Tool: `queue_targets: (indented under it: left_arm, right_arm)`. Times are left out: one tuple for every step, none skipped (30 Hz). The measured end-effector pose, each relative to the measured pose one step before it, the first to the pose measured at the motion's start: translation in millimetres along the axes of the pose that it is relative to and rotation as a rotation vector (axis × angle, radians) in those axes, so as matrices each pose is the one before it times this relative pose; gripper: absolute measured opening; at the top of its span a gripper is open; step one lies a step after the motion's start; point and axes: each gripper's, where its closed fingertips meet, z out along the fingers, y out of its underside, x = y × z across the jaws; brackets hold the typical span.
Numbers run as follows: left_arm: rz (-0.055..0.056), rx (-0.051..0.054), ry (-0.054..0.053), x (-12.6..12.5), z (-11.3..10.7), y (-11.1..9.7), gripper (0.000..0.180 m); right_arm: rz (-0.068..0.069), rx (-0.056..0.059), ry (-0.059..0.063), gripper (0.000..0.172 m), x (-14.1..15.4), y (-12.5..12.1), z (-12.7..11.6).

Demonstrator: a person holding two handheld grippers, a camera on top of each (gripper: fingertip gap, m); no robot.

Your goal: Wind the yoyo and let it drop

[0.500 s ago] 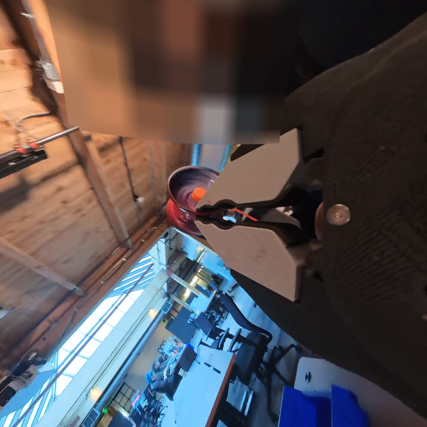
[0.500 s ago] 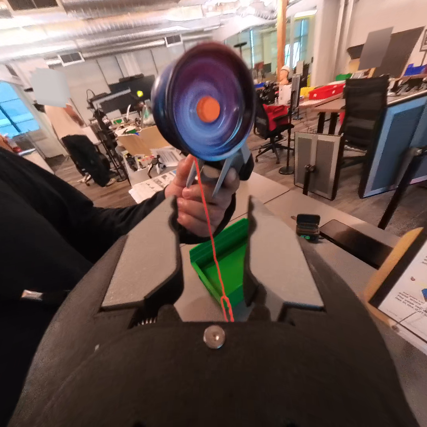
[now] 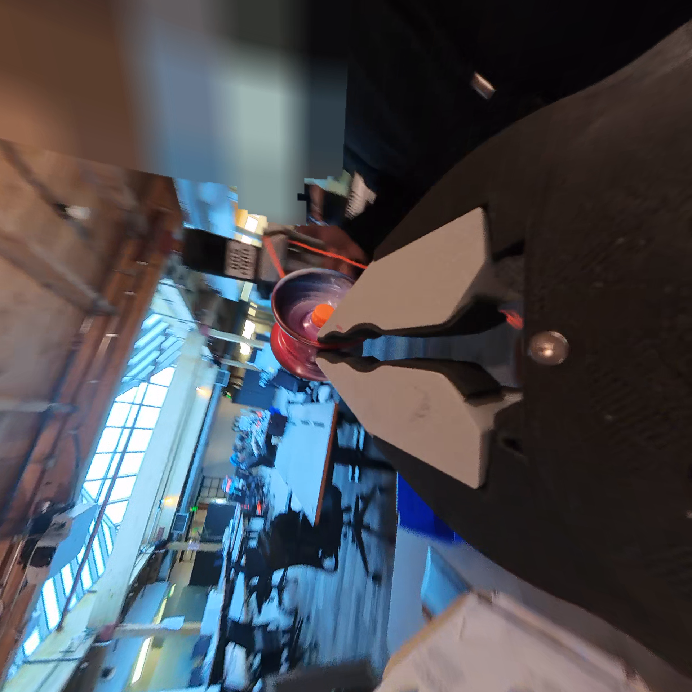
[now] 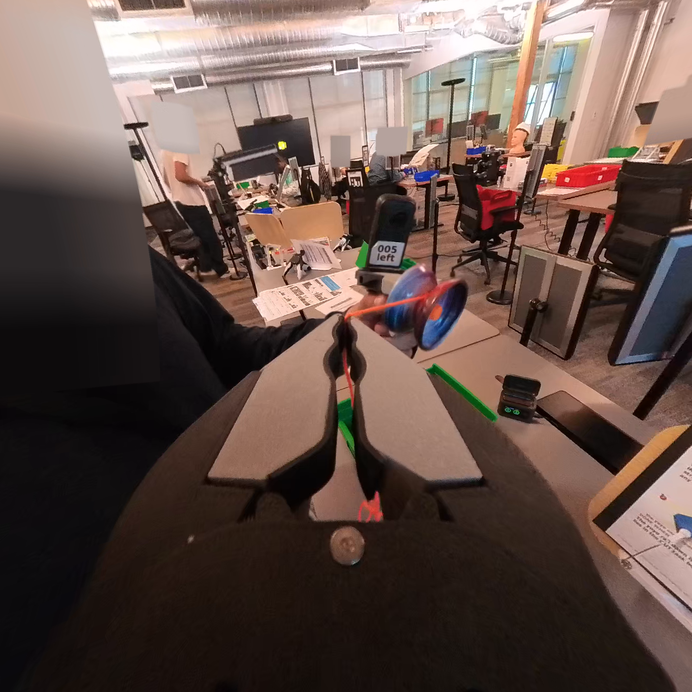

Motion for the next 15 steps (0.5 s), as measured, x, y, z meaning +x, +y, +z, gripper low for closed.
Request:
queue_targets:
  left_arm:
    - [0.0587, -0.0243, -0.0003, 3.60, 1.44, 2.21, 0.001]
    - [0.0673, -0.0141, -0.0006, 4.14, 0.63, 0.34, 0.000]
    - [0.0726, -0.0057, -0.0024, 3.68, -0.28, -0.60, 0.000]
    - [0.0713, -0.0068, -0.0053, 3.50, -0.79, -1.09, 0.001]
    - [0.0687, -0.0130, -0.0193, 1.22, -0.27, -1.70, 0.001]
    - [0.0608, -0.0219, -0.0298, -0.15, 0.43, 0.05, 0.000]
    - [0.0479, -0.0218, -0.0253, -1.85, 0.67, -0.07, 0.001]
    - [0.0304, -0.0061, -0.0217, -2.50, 0.47, -2.03, 0.001]
    - [0.0044, 0.0154, -0.0178, -1.43, -1.21, -3.43, 0.001]
    - [-0.0236, 0.0347, -0.0028, -1.36, -0.82, -5.56, 0.001]
    - [-0.0427, 0.0473, 0.0056, -1.02, -0.33, -6.63, 0.001]
    - [-0.0478, 0.0497, 0.0106, 0.74, 0.47, -6.44, 0.001]
    - [-0.0391, 0.0395, 0.0099, 1.38, 1.83, -4.16, 0.001]
    - [-0.0339, 0.0334, 0.0088, 2.20, 0.95, -2.17, 0.001]
    - [-0.0408, 0.0351, 0.0164, 1.68, 2.02, -3.28, 0.001]
  right_arm:
    - [-0.0084, 0.0019, 0.0027, 0.000, -1.74, -3.16, -2.36]
    - [-0.0070, 0.0044, 0.0026, 0.000, -1.31, -3.28, -2.65]
    - [-0.0049, 0.0060, 0.0001, 0.000, -1.24, -3.17, -2.91]
    - [-0.0017, 0.0040, -0.0036, 0.000, -1.58, -2.26, -2.71]
    - [-0.0006, -0.0034, -0.0041, 0.000, -1.73, -0.26, -1.99]
    - [-0.0027, -0.0091, -0.0030, 0.000, -1.71, 1.42, -0.96]
    - [-0.0028, -0.0107, -0.0094, 0.000, -2.96, 2.56, 0.07]
    - [-0.0012, -0.0155, -0.0169, 0.000, -4.18, 4.05, 1.11]
    - [-0.0013, -0.0212, -0.0224, 0.000, -4.87, 5.75, 2.00]
    - [-0.0016, -0.0201, -0.0234, 0.000, -4.99, 6.40, 2.64]
    - [-0.0006, -0.0180, -0.0187, 0.000, -3.84, 6.75, 3.15]
    - [0.0020, -0.0182, -0.0146, 0.000, -2.44, 7.14, 3.77]
    - [0.0063, -0.0114, -0.0139, 0.000, -1.58, 6.45, 4.04]
    - [0.0127, -0.0037, -0.0170, 0.000, -1.01, 5.41, 4.20]
    - [0.0170, -0.0022, -0.0174, 0.000, -0.10, 5.20, 4.28]
